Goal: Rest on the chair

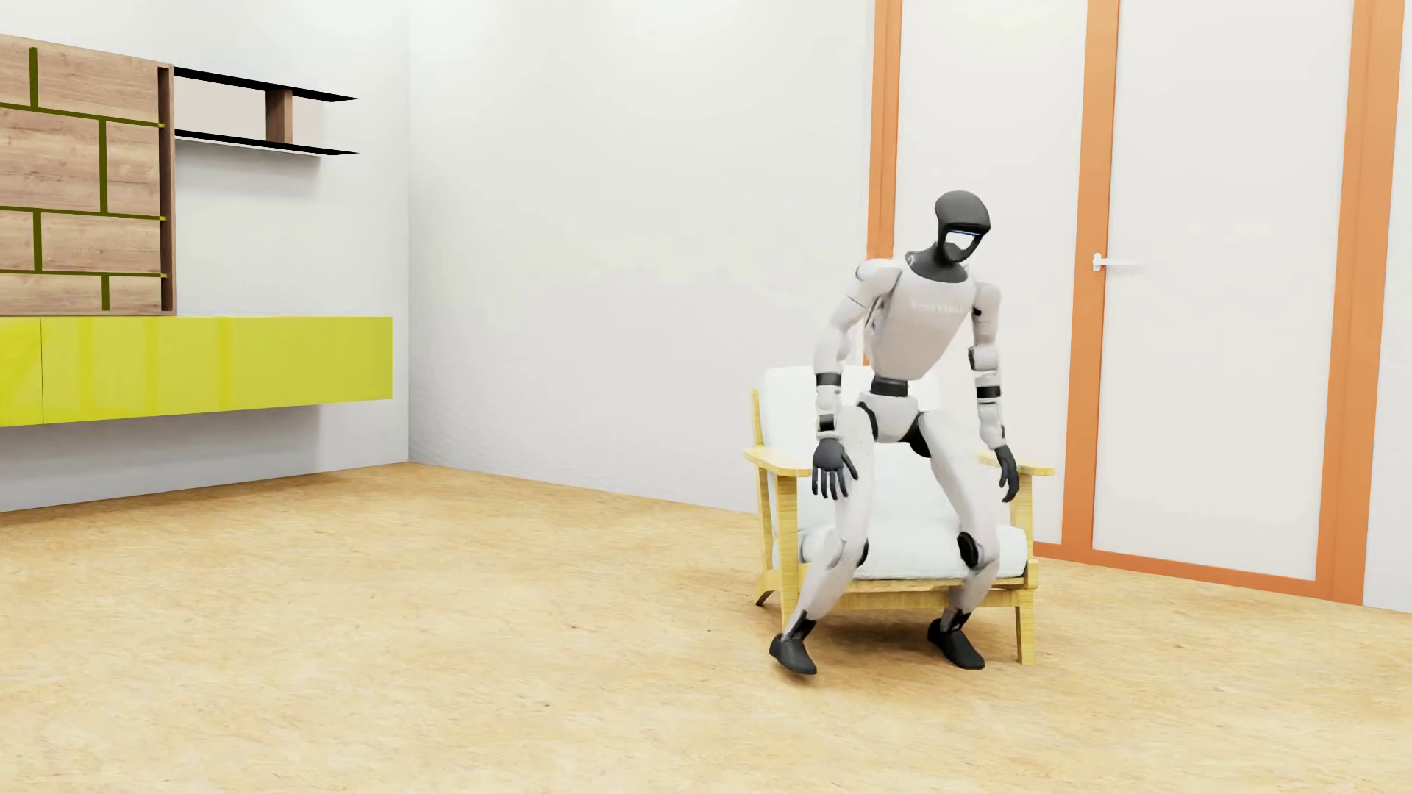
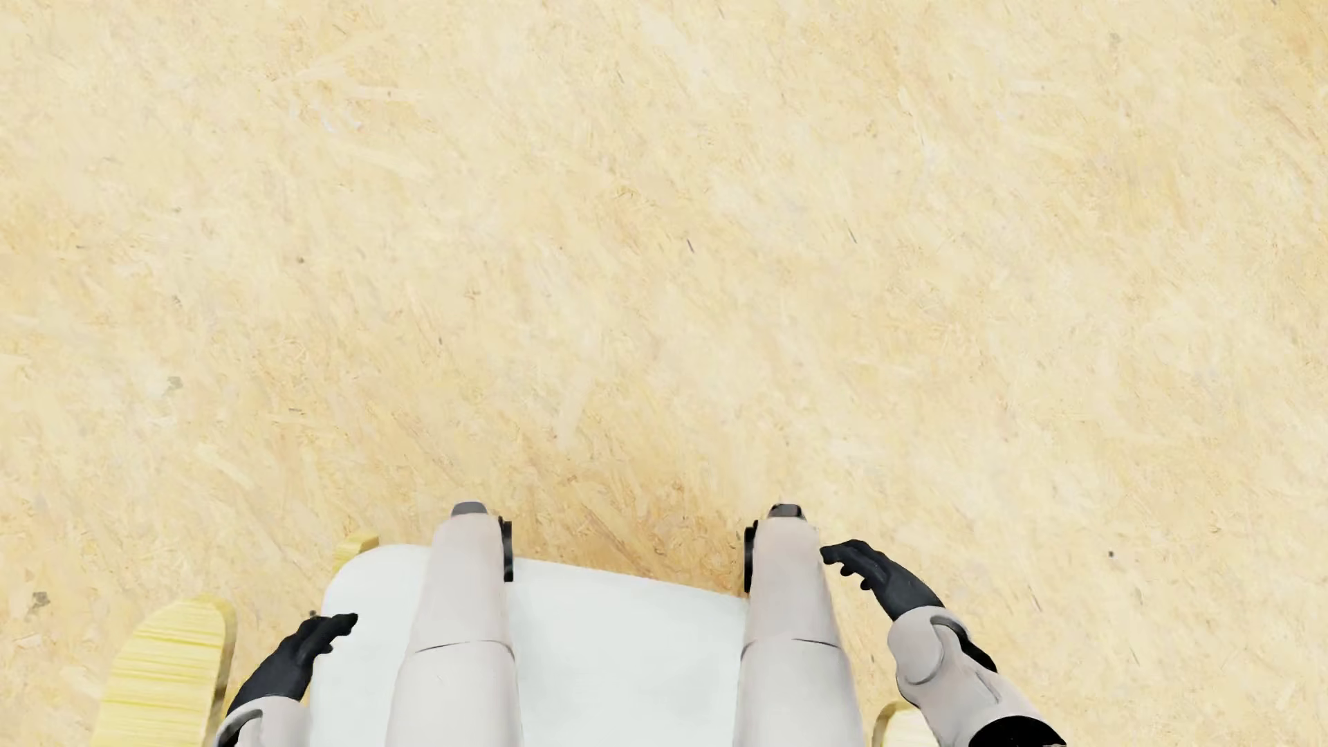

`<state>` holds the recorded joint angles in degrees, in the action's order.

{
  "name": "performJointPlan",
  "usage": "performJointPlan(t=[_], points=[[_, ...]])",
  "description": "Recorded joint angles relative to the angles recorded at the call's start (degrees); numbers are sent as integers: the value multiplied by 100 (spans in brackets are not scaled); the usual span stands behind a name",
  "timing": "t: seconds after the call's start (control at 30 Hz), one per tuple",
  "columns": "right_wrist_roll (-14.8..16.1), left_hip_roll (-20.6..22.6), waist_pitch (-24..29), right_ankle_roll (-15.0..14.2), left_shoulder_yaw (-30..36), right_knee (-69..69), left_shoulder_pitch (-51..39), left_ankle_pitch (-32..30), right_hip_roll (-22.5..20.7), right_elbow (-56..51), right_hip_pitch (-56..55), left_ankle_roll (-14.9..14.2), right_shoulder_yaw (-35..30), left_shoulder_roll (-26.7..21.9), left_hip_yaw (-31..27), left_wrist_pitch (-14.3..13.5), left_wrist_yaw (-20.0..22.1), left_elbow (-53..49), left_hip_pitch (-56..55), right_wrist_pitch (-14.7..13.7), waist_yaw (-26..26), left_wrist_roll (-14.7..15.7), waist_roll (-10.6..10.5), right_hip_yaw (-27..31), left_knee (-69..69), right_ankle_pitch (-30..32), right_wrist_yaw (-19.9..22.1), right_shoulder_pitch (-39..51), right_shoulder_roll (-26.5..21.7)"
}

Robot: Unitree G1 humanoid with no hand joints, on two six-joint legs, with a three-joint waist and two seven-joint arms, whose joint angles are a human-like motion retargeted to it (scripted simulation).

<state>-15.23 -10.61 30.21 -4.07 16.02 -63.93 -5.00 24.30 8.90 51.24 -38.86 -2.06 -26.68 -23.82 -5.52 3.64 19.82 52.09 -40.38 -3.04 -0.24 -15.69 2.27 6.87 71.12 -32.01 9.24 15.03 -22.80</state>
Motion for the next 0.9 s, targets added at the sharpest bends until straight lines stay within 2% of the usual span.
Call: performJointPlan(t=[0.03, 0.07, 0.13, 0.17, 0.2, 0.23, 0.27, 0.3, 0.33, 0.4, 0.43, 0.47, 0.5, 0.53, 0.57, 0.6, 0.63, 0.67, 0.7, 0.73, 0.77, 0.8, 0.83, 0.87, 0.9], points=[[20, -94, 117, -236, -81, -643, 29, 80, 101, 51, -680, -60, 73, -142, -18, -87, -104, -175, -503, 105, -19, -101, 104, 70, 598, -179, -162, 121, -89], [180, -82, 349, -263, -60, -1167, -7, 276, 260, -5, -1072, -133, 160, -251, -134, -17, -110, -387, -969, 169, -71, -212, 60, -92, 1211, -458, -65, 204, -207], [389, -146, 803, -582, 42, -2239, -300, 588, 363, 135, -1903, -243, 117, -378, -213, -26, -56, -466, -1503, 181, -68, -142, 110, 283, 2237, -651, 186, 445, -396], [400, -201, 981, -610, -13, -2652, -364, 758, 293, 158, -2225, -265, 48, -413, -315, 9, 70, -541, -1690, 140, -90, -88, 117, 374, 2666, -686, 404, 546, -422], [427, -183, 1125, -634, 10, -3046, -426, 923, 235, 154, -2480, -266, 116, -482, -391, 124, 164, -573, -1889, 206, -99, -83, 108, 469, 3071, -715, 99, 622, -463], [369, -157, 1224, -640, 58, -3398, -515, 940, 227, 36, -2751, -300, 242, -506, -404, 178, 327, -600, -2027, 281, -120, -145, 119, 606, 3345, -709, -12, 625, -499], [495, -118, 1312, -703, 318, -3699, -562, 1117, 211, -93, -2900, -421, 266, -565, -522, 89, 479, -650, -2120, 185, -132, 139, 99, 755, 3669, -723, 24, 552, -506], [447, -172, 1445, -738, 294, -3876, -688, 1137, 229, -138, -2884, -573, 314, -630, -550, 224, 636, -636, -2102, 165, -160, 28, 86, 803, 3866, -749, 20, 519, -479], [460, -230, 1538, -784, 217, -3926, -817, 1232, 232, -118, -2816, -582, 304, -663, -552, 242, 412, -620, -1983, 101, -176, 27, 93, 802, 3969, -689, 10, 507, -375], [419, -423, 1627, -881, 158, -3933, -939, 1168, 253, 63, -2564, -649, 341, -571, -498, 359, 629, -543, -1745, 93, -130, 110, 107, 732, 4046, -589, 144, 363, -152], [454, -399, 1610, -955, 231, -3996, -925, 1206, 346, -27, -2440, -616, 360, -561, -484, 325, 599, -512, -1649, 15, -120, 138, 94, 684, 4114, -599, 236, 195, -93], [253, -382, 1564, -953, 282, -4040, -884, 1176, 414, 62, -2295, -581, 509, -545, -495, 326, 452, -483, -1526, 61, -108, 31, 80, 650, 4163, -671, -13, 80, -33], [147, -352, 1534, -995, 362, -4118, -891, 1180, 438, 109, -2169, -538, 545, -532, -504, 322, 484, -369, -1417, 81, -106, 7, 85, 631, 4236, -694, -133, -19, 50], [70, -340, 1490, -999, 453, -4171, -915, 1235, 475, 282, -2031, -495, 512, -469, -519, 245, 410, -163, -1304, 56, -100, 30, 69, 579, 4298, -758, -87, -108, 160], [77, -343, 1480, -1071, 562, -4162, -928, 1301, 524, 470, -1836, -431, 487, -378, -517, 353, 472, 68, -1168, 72, -93, 36, 43, 564, 4324, -852, 7, -175, 277], [98, -342, 1434, -1068, 708, -4153, -933, 1312, 583, 682, -1714, -438, 456, -310, -483, 378, 546, 243, -1066, 194, -98, 171, 67, 533, 4335, -905, 136, -209, 415], [238, -356, 1376, -1095, 817, -4129, -1032, 1350, 634, 877, -1630, -407, 492, -179, -455, 329, 485, 548, -1029, -97, -63, 226, 58, 511, 4338, -944, 182, -224, 511], [633, -361, 1306, -1109, 832, -4135, -1059, 1377, 666, 1096, -1599, -412, 631, -101, -458, 341, 435, 679, -1020, 25, -62, 288, 37, 517, 4344, -980, 292, -173, 667], [762, -335, 1286, -1304, 833, -4153, -1059, 1380, 730, 1179, -1543, -380, 681, -48, -416, 347, 435, 732, -958, 101, -82, 321, 35, 533, 4321, -953, 543, -190, 734], [744, -330, 1266, -1232, 833, -4136, -1052, 1305, 741, 1218, -1459, -391, 706, 27, -392, 315, 428, 787, -922, 166, -73, 366, 13, 500, 4307, -991, 619, -202, 711], [742, -310, 1272, -1231, 844, -4151, -1048, 1284, 737, 1231, -1417, -378, 671, 65, -379, 488, 561, 886, -866, 176, -77, 300, 19, 514, 4286, -968, 607, -174, 657], [714, -288, 1294, -1235, 865, -4150, -1030, 1295, 727, 1188, -1329, -406, 617, 116, -380, 478, 591, 901, -793, 111, -60, 344, 6, 508, 4304, -956, 627, -194, 608], [501, -250, 1274, -1195, 908, -4145, -999, 1305, 714, 1026, -1267, -340, 501, 127, -384, 471, 574, 922, -734, 131, -51, 349, 9, 494, 4287, -962, 648, -266, 538], [317, -207, 1281, -1190, 916, -4150, -965, 1308, 696, 925, -1218, -345, 503, 173, -407, 486, 583, 946, -687, 195, -28, 284, 25, 502, 4291, -942, 445, -295, 527], [223, -157, 1298, -1174, 882, -4141, -964, 1322, 669, 960, -1183, -337, 499, 178, -426, 385, 548, 990, -665, 185, -21, 259, 48, 511, 4296, -940, 483, -260, 561]])
